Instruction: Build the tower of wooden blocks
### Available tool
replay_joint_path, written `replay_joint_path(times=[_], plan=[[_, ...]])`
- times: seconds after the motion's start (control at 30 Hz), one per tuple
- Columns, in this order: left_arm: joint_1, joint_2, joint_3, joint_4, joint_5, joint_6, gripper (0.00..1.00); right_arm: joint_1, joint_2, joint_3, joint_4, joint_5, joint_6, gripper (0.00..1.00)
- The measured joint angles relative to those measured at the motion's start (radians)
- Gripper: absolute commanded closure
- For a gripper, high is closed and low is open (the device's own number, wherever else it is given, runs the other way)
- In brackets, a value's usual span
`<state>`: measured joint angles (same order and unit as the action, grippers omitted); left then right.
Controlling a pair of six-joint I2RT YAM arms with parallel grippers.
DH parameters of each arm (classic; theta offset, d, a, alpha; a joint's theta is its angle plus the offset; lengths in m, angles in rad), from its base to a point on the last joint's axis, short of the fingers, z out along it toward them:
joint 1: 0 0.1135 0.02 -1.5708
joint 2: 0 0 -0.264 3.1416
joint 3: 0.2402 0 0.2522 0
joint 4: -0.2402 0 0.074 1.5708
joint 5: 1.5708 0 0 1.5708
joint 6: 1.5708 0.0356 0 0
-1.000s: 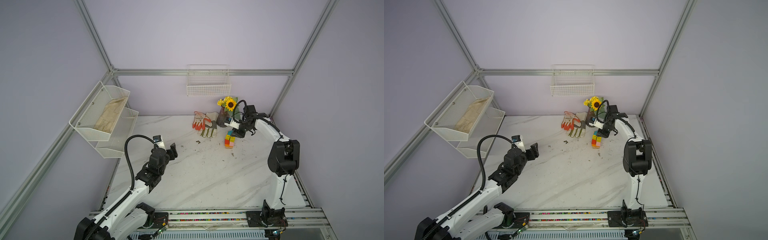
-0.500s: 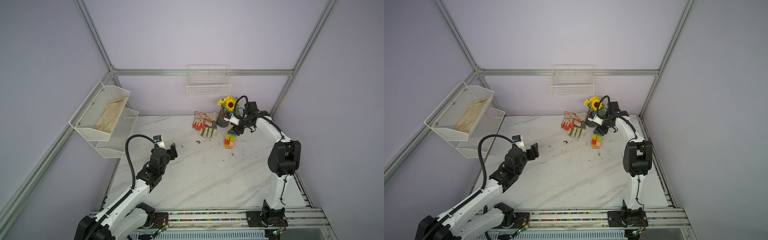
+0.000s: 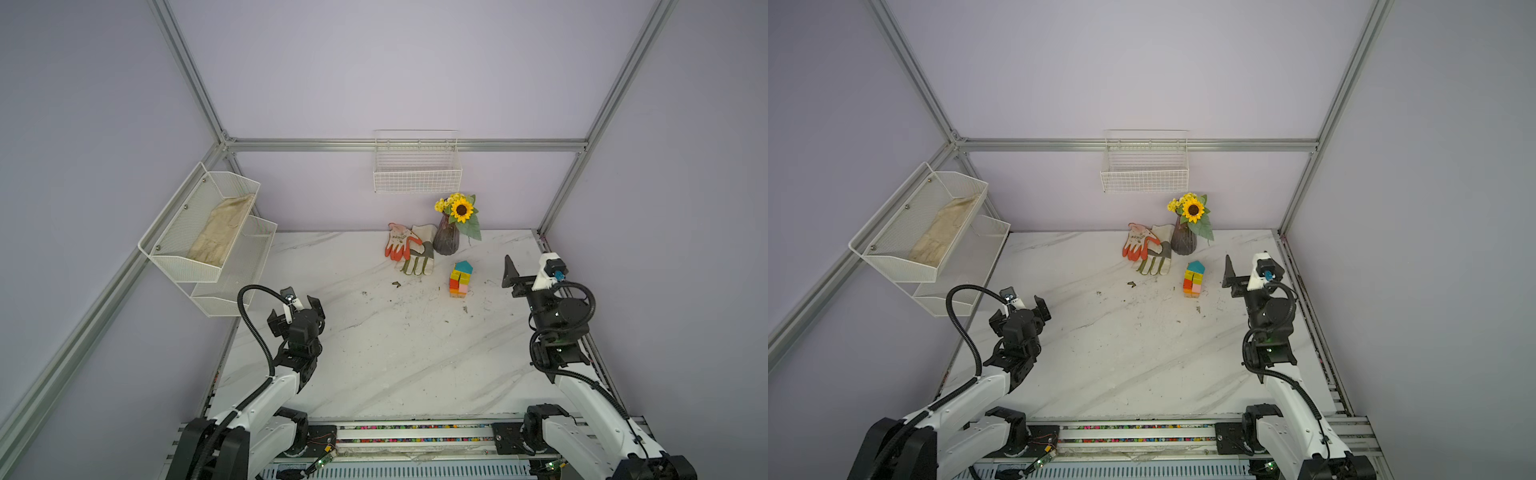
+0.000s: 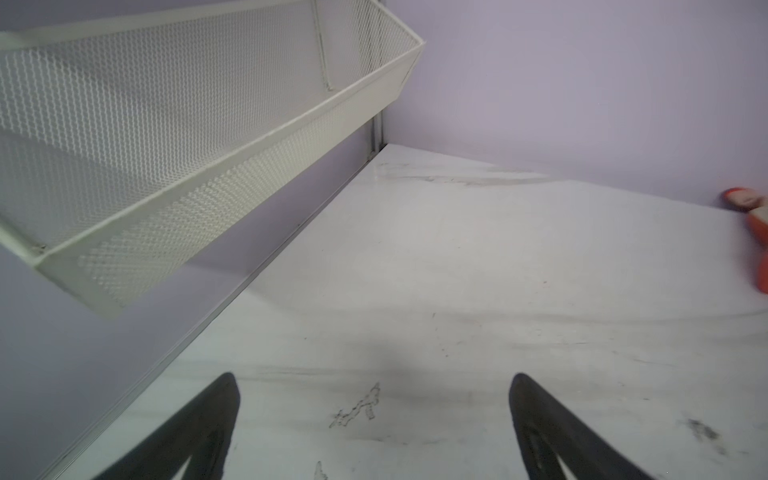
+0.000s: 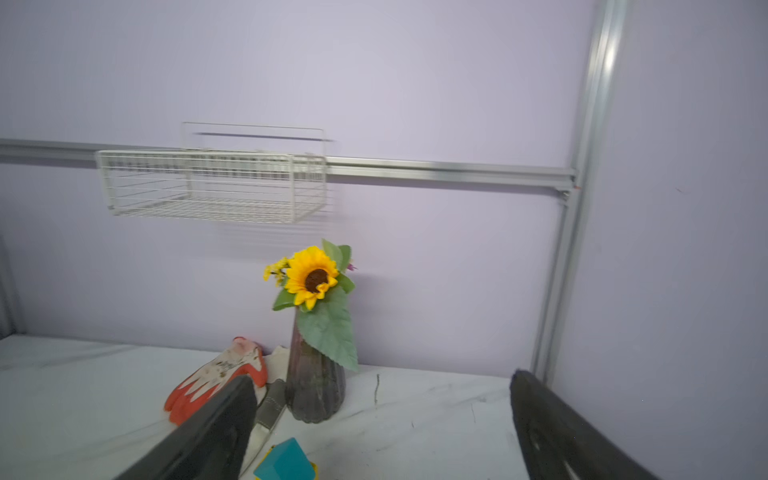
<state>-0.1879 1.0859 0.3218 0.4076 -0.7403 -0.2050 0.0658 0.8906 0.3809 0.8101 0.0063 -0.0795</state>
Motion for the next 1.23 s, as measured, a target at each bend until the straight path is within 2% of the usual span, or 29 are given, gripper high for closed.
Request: replay_joint_path(times=[0.1,0.17,0.27,0.37,0.43,0.53,0.63,0.7,0.77,0.97,1.23], plan=[[0.068,0.141,0.0,0.083,0.03,0.033,0.01,-0.011,0.122,-0.157,0.15,0.14,0.061,0.03],[0.106,0.202,0.0,0.111,0.063,0.043,0.0,-0.014,0.298,-0.191,0.259,0.186,0.082,0.03],[0.203,0.228,0.0,0.151,0.194,0.034,0.0,-0.016,0.571,-0.2,0.466,0.2,0.098,0.03],[0.321,0.279,0.0,0.286,0.332,0.007,0.0,-0.016,0.736,-0.2,0.596,0.209,0.1,0.03],[0.354,0.297,0.0,0.291,0.404,-0.001,0.0,-0.016,0.803,-0.194,0.655,0.214,0.102,0.03],[0.349,0.311,0.002,0.295,0.513,0.015,0.0,-0.016,0.925,-0.157,0.711,0.195,0.097,0.02],[0.327,0.349,0.002,0.353,0.601,0.052,0.0,-0.018,0.918,-0.122,0.714,0.192,0.098,0.04],[0.316,0.428,0.003,0.433,0.664,0.077,0.0,-0.018,0.906,-0.076,0.719,0.192,0.097,0.03],[0.313,0.472,0.003,0.435,0.709,0.094,0.0,-0.018,0.893,-0.034,0.711,0.193,0.098,0.03],[0.311,0.477,0.003,0.46,0.763,0.115,0.0,0.01,0.893,0.067,0.598,0.192,0.068,0.03],[0.309,0.477,0.003,0.467,0.825,0.147,0.0,0.035,0.893,0.071,0.537,0.198,0.044,0.03]])
